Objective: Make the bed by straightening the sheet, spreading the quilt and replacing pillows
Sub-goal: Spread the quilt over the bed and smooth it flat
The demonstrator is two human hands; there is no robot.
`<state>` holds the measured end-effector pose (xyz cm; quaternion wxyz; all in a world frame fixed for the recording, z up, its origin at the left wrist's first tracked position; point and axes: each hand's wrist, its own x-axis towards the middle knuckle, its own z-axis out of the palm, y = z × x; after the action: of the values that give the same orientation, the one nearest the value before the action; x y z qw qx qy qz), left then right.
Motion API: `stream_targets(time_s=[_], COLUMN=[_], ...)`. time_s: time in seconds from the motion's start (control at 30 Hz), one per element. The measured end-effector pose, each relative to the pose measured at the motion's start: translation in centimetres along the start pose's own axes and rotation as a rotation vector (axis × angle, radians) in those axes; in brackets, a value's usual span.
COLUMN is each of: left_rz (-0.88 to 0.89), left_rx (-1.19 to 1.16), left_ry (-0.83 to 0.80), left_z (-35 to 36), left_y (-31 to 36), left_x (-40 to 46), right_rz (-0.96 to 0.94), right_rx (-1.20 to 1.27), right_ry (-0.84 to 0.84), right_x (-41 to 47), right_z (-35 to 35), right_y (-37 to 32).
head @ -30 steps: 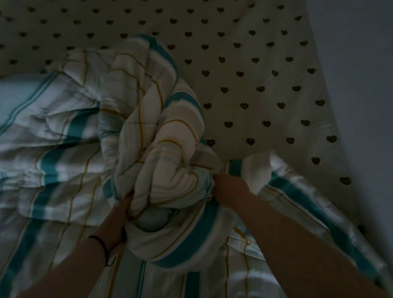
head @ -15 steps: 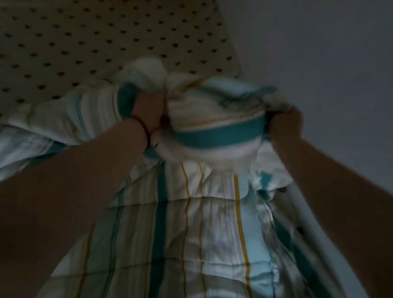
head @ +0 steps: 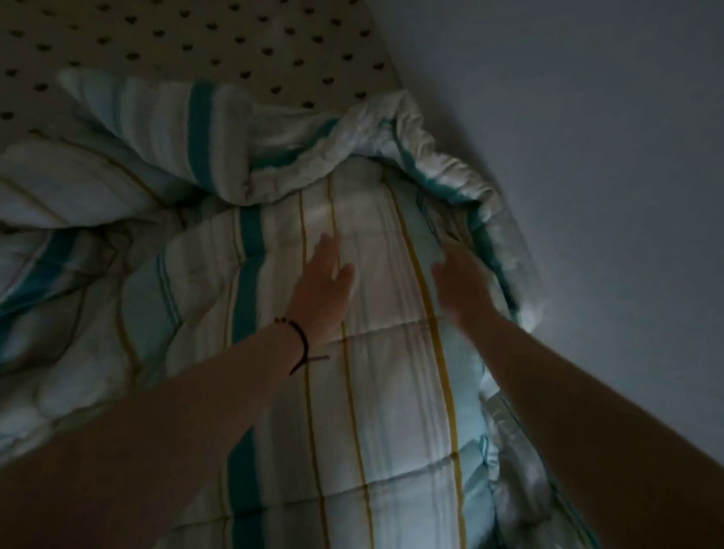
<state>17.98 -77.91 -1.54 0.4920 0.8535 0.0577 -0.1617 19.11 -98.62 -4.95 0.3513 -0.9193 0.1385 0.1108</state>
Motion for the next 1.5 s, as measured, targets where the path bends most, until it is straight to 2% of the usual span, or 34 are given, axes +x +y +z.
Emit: stream_targets(time_s=[0.1,0.17,0.27,0.33,0.43,0.5,0.53,0.6,0.63,0.7,0.77,0.87,1.07,1.17,1.23,1.33,1.4,1.5], left_rz=[-0.009,0.064,0.313,0.497,0.620,0.583,0.495,0.275,0.249,0.292,0.203,0.076,-0.045,-0.026,0.001,-0.049,-0.064,-0.067], left_rx=[0.282,0.545,0.904,1.102,1.229,1.259,1.229,1.104,1.097,1.192,1.181,1.009,0.981,1.029,1.036,0.984,0.951,0.937], left_ry=[-0.142,-0.234,-0.382,-0.502,-0.559,-0.529,-0.507,-0.417,-0.367,-0.319,-0.365,-0.357,-0.235,-0.243,-0.282,-0.343,-0.364,-0.407], left_z=[1.4,1.6,2.4,3.0,4.2,5.1,5.4,5.6,5.7,6.1,5.9,5.4,5.0,4.7,4.4,3.9,4.0,4.8], left_y=[-4.9,-7.1,-10.2,-12.4,-15.3,-16.5,-17.1,-17.9,-18.5,-20.3,-22.3,-24.8,-25.6,-25.9,-24.6,-22.1,-20.7,-19.2], left_x=[-2.2,-2.6,-3.8,-3.9,-3.1,-2.2,-1.4,0.5,1.5,3.3,5.5,9.4,15.6,16.1,15.9,14.8,13.2,10.0], right_rz=[0.140,0.129,0.054,0.080,0.274,0.295,0.263,0.116,0.038,-0.032,-0.110,-0.211,-0.148,-0.174,-0.260,-0.410,-0.371,-0.142], right_rx=[0.048,0.002,-0.232,-0.408,-0.308,-0.210,-0.175,-0.177,-0.194,-0.165,-0.181,-0.365,-0.423,-0.344,-0.316,-0.480,-0.663,-0.754], right_ry=[-0.058,-0.078,-0.094,-0.046,0.049,0.055,0.018,-0.060,-0.079,-0.108,-0.125,-0.075,-0.094,-0.173,-0.156,-0.161,-0.273,-0.338], right_x=[-1.5,-2.2,-2.1,-2.1,-1.9,-1.0,-0.4,0.8,1.4,2.8,4.4,7.5,12.1,11.5,9.1,4.1,1.6,0.8], right_z=[3.6,5.1,6.9,7.7,9.8,11.1,11.5,12.6,13.4,14.9,16.0,17.2,17.3,16.5,15.0,12.1,10.5,9.5], right_y=[3.2,4.1,5.4,6.1,7.2,8.4,8.6,9.4,9.6,10.5,11.8,13.7,14.3,13.1,12.7,16.0,19.7,21.9])
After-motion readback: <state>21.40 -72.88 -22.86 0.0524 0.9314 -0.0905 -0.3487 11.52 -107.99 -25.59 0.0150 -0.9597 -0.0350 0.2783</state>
